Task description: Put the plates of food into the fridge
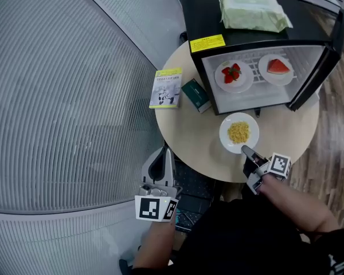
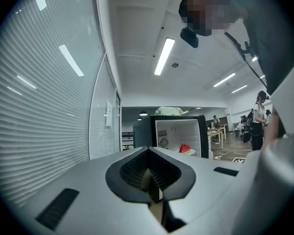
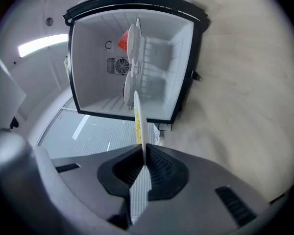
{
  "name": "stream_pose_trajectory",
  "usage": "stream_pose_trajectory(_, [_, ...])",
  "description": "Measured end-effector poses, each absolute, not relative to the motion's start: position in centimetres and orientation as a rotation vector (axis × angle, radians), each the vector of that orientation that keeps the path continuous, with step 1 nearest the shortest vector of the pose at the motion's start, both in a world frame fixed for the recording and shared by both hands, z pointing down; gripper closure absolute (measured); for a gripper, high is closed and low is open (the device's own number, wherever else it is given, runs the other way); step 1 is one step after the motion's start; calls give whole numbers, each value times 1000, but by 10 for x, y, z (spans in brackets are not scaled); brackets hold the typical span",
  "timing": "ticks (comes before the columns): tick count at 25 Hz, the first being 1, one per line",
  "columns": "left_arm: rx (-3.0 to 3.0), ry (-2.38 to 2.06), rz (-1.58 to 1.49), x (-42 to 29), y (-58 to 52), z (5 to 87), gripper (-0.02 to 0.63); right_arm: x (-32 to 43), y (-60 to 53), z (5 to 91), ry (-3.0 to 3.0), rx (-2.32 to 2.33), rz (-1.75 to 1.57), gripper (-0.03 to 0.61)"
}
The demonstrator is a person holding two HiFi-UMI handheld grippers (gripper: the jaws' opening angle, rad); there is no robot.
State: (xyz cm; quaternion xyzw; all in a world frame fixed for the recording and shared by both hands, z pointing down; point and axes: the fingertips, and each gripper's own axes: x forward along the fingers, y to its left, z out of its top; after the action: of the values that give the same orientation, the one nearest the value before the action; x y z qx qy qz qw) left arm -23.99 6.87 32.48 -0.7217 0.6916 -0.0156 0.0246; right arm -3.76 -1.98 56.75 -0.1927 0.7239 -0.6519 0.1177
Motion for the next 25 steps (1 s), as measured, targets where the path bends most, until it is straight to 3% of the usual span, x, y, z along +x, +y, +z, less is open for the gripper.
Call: stream_pose_trajectory(25, [-2222, 2192, -97, -183, -19, 345, 609, -9, -117, 587, 2064, -551, -2041, 560])
